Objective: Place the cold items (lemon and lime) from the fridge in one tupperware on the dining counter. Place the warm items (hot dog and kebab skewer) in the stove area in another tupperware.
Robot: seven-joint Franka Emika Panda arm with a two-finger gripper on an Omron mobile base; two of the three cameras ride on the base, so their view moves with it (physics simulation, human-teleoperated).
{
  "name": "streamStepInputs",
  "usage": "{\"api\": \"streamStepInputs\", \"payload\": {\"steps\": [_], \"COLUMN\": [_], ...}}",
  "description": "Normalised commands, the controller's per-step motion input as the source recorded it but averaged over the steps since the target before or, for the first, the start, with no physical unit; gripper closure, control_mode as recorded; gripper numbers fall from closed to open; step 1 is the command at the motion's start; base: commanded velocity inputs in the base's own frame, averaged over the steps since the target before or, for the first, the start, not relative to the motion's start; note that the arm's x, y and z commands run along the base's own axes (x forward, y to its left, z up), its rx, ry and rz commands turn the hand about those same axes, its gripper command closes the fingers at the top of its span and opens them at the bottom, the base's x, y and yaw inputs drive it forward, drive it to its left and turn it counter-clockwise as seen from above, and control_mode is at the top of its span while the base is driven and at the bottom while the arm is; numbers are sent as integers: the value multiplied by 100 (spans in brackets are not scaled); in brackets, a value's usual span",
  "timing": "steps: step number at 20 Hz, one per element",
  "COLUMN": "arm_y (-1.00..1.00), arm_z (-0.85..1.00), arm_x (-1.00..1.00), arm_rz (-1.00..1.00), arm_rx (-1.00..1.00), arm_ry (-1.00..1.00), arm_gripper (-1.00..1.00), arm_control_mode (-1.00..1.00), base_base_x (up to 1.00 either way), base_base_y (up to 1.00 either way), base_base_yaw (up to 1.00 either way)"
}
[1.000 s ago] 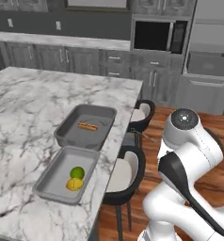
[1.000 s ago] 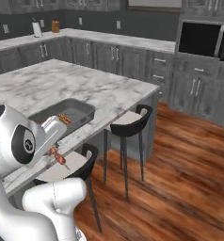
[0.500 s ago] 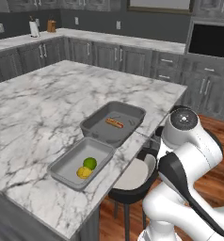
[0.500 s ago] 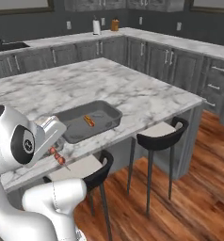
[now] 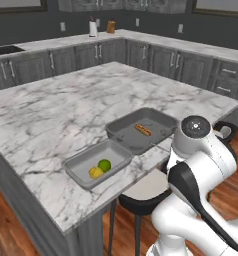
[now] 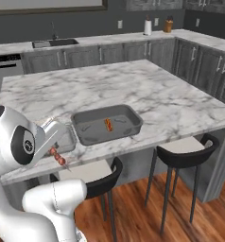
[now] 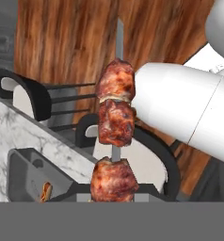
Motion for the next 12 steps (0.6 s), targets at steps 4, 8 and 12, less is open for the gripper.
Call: {"api": "streamStepInputs", "payload": {"steps": [4,8,12], "arm_y": [-27,-58,-44], "arm_z": [-18,-8,-1], "arm_x": [36,75,84], "arm_rz": [30,22,7], "arm_rx": [2,12,4], "arm_ry": [0,0,-8], "arm_gripper": [100,100,100], "arm_control_mode": [-100,-100,-100], "base_base_x": [7,0,0], "base_base_y": [-10,0,0], "base_base_yaw": [10,0,0]}}
